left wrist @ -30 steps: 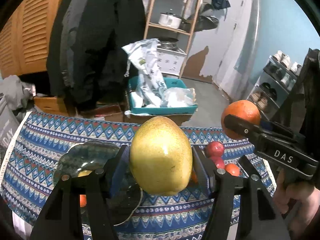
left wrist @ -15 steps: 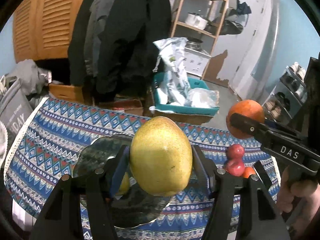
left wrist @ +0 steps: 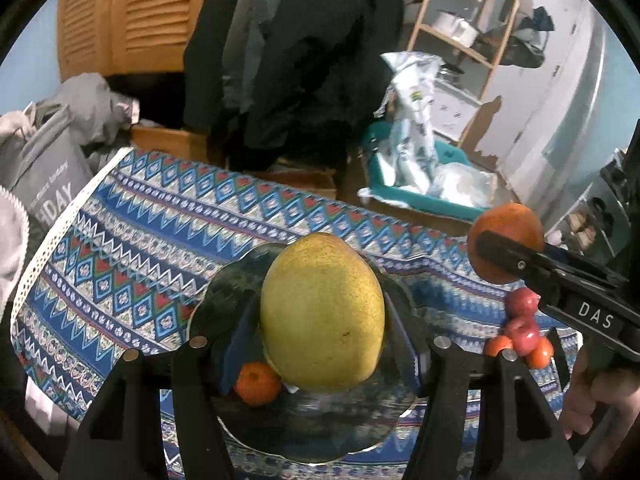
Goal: Organize fruits
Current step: 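Lower the yellow pear into the glass bowl with the left tool while the right tool lowers the orange in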
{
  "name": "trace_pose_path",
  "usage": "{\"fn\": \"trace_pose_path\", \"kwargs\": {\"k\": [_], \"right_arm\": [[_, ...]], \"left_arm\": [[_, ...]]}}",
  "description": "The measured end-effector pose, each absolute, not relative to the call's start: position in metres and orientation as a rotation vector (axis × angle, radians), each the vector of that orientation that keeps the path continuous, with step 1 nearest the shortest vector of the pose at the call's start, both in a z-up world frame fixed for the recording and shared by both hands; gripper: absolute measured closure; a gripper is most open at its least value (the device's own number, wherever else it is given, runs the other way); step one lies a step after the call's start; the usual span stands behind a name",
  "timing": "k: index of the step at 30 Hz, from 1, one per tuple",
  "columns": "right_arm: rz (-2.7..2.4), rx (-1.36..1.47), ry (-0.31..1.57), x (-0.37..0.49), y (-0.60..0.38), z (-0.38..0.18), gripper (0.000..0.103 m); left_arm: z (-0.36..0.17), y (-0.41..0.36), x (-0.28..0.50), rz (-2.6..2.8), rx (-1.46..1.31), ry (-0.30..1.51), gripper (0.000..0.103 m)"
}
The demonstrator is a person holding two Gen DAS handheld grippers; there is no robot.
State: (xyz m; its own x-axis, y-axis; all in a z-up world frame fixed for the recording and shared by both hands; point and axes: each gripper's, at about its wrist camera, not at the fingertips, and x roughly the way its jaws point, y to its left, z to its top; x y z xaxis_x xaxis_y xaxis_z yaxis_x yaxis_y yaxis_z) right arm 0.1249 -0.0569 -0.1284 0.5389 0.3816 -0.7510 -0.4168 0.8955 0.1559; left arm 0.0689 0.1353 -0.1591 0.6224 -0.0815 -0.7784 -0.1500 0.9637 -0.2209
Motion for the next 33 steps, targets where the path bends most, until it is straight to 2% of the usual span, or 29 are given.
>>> {"fn": "trace_pose_path", "kwargs": {"k": [15,33], "right_arm": [[0.515,-0.092,1.054,0.139,-0.017,-0.200,0.039],[0.516,-0.105,1.164,0.142,-0.009,-0.234,0.038]], "left_arm": [[-0.214,0.168,0.079,0.105,-0.339,1.036,0.039],[-0.247,0.182,0.085,0.161,-0.344,1.151,0.039]]}}
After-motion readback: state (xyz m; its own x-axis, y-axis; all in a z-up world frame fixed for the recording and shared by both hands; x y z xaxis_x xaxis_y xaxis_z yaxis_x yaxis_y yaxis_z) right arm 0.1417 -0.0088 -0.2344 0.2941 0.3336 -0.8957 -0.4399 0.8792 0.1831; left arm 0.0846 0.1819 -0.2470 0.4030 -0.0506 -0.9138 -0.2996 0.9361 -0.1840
